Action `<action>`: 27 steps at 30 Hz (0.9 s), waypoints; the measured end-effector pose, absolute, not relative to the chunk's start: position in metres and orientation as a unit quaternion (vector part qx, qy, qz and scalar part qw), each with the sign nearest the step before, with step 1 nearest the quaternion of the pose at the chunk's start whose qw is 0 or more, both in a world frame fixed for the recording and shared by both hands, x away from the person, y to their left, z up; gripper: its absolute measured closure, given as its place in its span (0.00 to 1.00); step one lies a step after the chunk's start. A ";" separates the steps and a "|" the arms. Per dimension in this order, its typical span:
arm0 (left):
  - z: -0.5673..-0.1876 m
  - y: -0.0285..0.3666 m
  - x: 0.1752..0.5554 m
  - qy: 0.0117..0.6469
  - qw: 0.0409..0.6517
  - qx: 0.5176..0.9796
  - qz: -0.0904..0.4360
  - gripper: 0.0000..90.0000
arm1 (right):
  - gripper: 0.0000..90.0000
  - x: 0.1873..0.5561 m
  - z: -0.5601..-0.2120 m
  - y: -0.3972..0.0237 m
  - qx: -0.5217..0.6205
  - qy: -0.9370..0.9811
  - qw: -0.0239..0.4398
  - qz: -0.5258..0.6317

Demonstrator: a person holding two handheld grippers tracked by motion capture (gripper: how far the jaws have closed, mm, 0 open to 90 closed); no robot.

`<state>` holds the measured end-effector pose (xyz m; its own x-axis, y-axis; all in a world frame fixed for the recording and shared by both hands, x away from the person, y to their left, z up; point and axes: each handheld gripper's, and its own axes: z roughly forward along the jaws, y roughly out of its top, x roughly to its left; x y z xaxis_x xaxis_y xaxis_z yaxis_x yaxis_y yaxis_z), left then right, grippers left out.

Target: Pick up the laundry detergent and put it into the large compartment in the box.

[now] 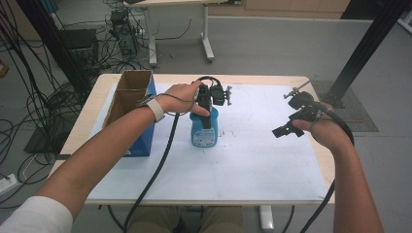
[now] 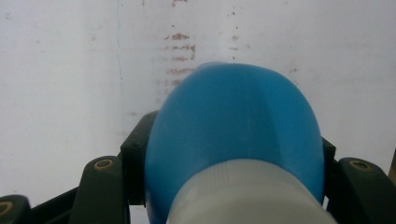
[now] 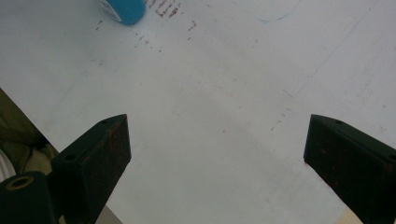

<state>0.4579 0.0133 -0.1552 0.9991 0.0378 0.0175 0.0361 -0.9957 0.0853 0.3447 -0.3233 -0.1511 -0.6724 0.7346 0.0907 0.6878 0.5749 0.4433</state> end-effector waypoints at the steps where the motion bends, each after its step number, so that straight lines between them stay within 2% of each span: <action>1: -0.155 0.013 0.458 0.018 0.043 0.999 0.010 0.43 | 0.08 0.345 -0.151 -0.323 0.401 0.886 0.052 0.227; 27: -0.156 0.015 0.457 0.024 0.047 0.999 0.011 0.43 | 0.08 0.344 -0.151 -0.323 0.400 0.887 0.052 0.227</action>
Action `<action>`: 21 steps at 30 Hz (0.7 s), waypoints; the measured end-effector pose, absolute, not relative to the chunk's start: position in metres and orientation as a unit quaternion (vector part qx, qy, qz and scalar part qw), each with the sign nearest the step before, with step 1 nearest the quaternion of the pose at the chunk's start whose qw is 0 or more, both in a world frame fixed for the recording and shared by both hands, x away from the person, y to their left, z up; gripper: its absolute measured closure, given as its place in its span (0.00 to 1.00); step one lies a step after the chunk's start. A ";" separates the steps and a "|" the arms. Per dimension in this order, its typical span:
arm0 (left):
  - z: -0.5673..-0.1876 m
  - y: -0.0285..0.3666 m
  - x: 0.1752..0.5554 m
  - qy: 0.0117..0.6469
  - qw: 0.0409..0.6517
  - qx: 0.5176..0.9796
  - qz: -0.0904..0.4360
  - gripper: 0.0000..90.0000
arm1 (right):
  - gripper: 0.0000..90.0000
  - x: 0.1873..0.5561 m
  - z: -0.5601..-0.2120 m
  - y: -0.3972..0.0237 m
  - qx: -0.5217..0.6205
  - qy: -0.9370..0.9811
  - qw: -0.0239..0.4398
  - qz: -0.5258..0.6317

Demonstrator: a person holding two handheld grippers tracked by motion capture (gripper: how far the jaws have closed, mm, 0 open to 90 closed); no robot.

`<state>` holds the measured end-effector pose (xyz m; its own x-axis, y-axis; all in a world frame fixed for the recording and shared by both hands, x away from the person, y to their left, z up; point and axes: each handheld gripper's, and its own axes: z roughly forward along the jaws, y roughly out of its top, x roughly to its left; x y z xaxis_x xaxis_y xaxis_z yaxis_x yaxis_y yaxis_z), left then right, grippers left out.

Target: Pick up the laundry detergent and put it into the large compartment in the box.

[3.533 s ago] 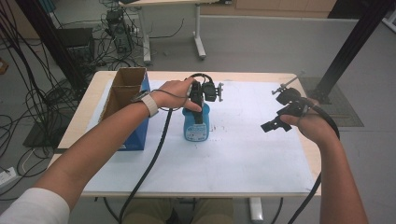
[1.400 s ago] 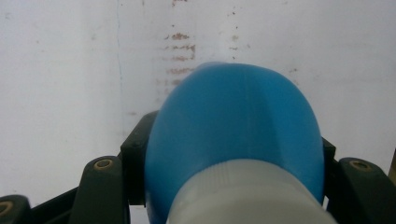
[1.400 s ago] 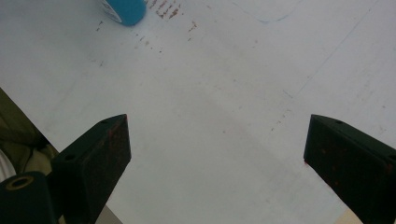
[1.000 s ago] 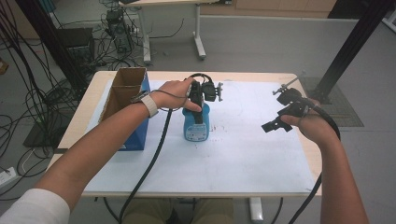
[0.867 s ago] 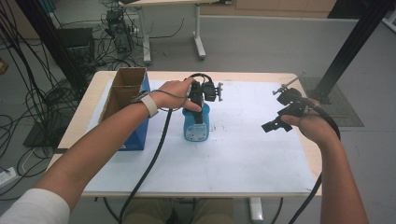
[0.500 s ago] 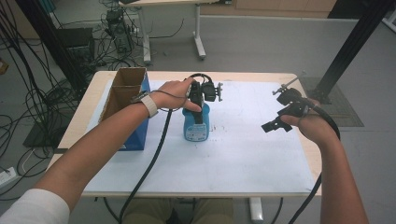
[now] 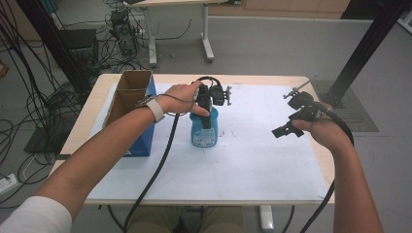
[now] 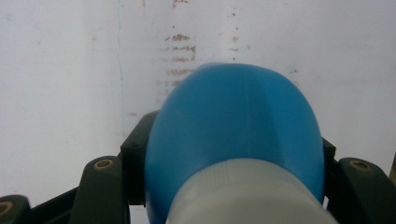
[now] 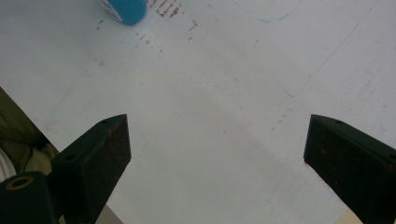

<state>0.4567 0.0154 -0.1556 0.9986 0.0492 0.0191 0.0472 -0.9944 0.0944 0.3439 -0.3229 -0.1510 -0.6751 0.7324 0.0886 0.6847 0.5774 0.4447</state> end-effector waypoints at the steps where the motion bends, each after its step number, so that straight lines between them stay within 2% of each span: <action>1: -0.155 0.015 0.457 0.028 0.046 0.999 0.010 0.43 | 0.08 0.343 -0.151 -0.323 0.400 0.886 0.053 0.227; 21: -0.134 0.021 0.448 0.066 0.045 0.997 0.015 0.43 | 0.08 0.340 -0.149 -0.324 0.401 0.885 0.055 0.229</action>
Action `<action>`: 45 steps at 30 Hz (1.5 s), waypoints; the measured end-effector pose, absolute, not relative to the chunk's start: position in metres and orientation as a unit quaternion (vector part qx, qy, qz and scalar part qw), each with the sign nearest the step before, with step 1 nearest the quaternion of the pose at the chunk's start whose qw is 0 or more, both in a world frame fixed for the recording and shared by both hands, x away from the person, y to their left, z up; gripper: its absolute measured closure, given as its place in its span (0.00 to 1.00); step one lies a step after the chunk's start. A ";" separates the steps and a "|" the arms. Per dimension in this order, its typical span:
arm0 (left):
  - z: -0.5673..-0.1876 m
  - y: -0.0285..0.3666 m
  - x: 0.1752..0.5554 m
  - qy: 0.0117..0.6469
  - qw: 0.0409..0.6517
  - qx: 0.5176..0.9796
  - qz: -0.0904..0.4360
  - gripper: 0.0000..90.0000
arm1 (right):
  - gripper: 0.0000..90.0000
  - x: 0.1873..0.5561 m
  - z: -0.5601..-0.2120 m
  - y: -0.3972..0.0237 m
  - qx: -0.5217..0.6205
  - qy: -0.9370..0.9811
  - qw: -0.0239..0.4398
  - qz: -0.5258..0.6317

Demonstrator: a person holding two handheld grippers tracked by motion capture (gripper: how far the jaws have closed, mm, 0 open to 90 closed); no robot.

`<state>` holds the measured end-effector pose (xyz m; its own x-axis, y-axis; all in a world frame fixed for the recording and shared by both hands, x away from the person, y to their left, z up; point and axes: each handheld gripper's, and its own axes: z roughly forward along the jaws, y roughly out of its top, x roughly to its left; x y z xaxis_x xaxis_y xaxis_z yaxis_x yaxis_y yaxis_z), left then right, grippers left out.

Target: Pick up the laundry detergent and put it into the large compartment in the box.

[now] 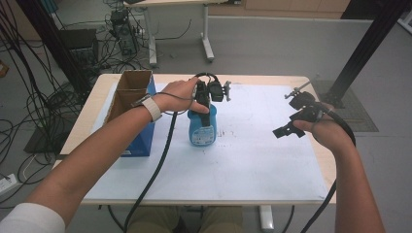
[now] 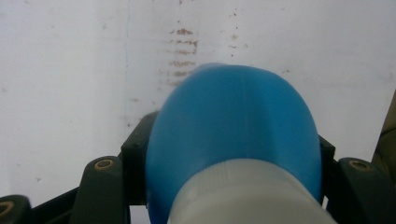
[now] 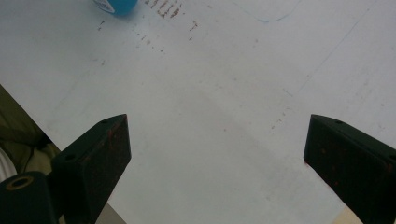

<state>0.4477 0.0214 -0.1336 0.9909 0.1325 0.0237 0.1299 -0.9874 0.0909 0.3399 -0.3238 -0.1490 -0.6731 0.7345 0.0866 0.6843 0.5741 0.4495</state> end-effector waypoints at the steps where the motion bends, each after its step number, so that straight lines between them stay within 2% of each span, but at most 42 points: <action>1: -0.132 0.022 0.448 0.069 0.044 0.997 0.014 0.43 | 0.08 0.340 -0.149 -0.324 0.400 0.885 0.055 0.230; 19: -0.080 0.037 0.435 0.158 0.054 0.986 0.007 0.43 | 0.08 0.334 -0.144 -0.322 0.401 0.884 0.061 0.231; 24: -0.058 0.035 0.424 0.180 0.045 0.982 0.022 0.43 | 0.08 0.333 -0.144 -0.321 0.400 0.885 0.059 0.232; 45: -0.019 0.043 0.419 0.234 0.047 0.971 0.027 0.43 | 0.08 0.333 -0.143 -0.317 0.391 0.888 0.061 0.236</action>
